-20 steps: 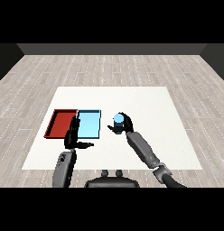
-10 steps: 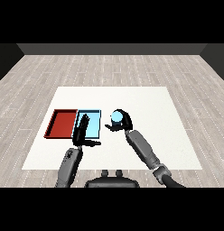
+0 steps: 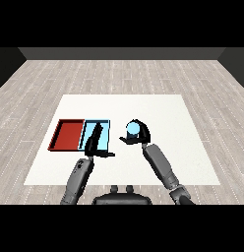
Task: Pick the blue can and put it in the blue box
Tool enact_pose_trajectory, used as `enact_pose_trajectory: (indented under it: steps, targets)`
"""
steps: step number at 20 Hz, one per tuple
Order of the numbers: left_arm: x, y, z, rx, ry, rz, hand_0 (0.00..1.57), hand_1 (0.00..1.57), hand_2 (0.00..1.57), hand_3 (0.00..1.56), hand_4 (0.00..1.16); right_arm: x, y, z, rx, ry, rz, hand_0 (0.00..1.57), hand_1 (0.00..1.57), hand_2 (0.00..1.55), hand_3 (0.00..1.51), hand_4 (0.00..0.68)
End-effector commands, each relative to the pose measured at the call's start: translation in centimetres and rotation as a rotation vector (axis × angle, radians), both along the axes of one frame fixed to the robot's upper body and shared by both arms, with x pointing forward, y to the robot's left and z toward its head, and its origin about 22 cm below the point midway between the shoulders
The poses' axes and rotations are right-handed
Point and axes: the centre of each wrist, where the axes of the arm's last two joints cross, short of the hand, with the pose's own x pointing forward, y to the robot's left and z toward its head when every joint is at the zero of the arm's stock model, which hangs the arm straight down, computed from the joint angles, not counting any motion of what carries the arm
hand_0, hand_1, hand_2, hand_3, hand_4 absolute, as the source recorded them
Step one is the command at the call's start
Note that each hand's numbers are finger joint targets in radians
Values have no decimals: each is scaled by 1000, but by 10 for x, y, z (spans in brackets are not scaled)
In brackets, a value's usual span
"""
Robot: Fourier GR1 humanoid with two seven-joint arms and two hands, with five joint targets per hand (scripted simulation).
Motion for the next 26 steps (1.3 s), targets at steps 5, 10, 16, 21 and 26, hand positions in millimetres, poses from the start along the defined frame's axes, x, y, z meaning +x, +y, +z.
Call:
enact_pose_trajectory:
  steps: [5, 10, 16, 21, 26]
  targets:
    - [-10, -40, -3, 11, 22, -34, 0, 0, 0, 0, 0, -13, 19, 5, 26, -16, 22, 1422, 1422, 1444, 1412, 661]
    - [5, -38, -27, 34, 54, -24, 0, 0, 0, 0, 0, -7, 0, 5, 7, -31, 38, 1411, 1411, 1450, 1415, 663]
    - [13, -67, -18, 62, 117, -13, 0, 0, 0, 0, 0, 3, 32, 21, 7, -41, 80, 1405, 1405, 1440, 1404, 674]
    - [35, -70, -16, 47, 109, -56, 0, 0, 0, 0, 0, -19, 27, 33, 0, -53, 93, 1394, 1394, 1453, 1415, 680]
    - [7, -65, -24, 42, 140, -73, 0, 0, 0, 0, 0, -5, 39, 38, 16, -62, 98, 1390, 1390, 1438, 1401, 659]
